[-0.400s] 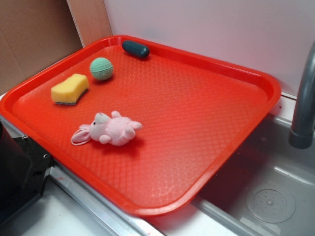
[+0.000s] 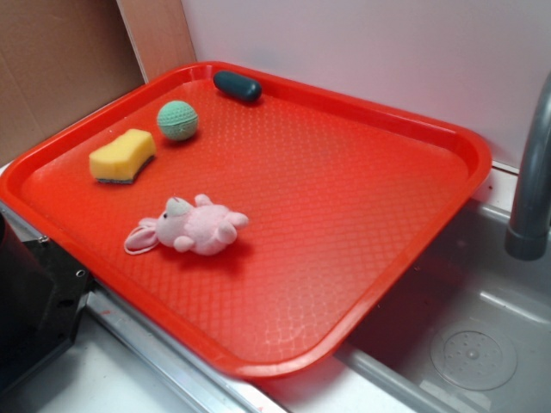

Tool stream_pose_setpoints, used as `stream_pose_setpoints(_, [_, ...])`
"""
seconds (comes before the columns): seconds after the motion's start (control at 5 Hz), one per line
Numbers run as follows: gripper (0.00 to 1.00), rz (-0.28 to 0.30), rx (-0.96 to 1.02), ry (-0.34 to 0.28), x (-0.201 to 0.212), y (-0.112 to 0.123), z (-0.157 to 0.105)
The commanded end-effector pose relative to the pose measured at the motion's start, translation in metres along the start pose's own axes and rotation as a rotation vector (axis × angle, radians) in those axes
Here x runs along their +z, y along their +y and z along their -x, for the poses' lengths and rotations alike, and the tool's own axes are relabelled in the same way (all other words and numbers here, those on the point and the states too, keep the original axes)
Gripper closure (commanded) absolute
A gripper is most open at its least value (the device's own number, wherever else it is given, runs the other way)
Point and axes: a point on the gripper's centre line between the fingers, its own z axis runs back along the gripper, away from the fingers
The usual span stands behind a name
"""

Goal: Grab the green ball.

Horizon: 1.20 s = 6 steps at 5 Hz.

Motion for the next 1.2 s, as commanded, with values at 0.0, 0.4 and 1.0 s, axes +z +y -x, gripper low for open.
stream_pose_setpoints(0.0, [0.0, -0.043, 0.07, -0.046, -0.011, 0.023, -0.019])
stream_pose_setpoints(0.4, [0.0, -0.135, 0.178, -0.146, -0.092, 0.082, -0.08])
stream_pose_setpoints(1.0, [0.0, -0.185, 0.226, -0.099, -0.143, 0.113, -0.103])
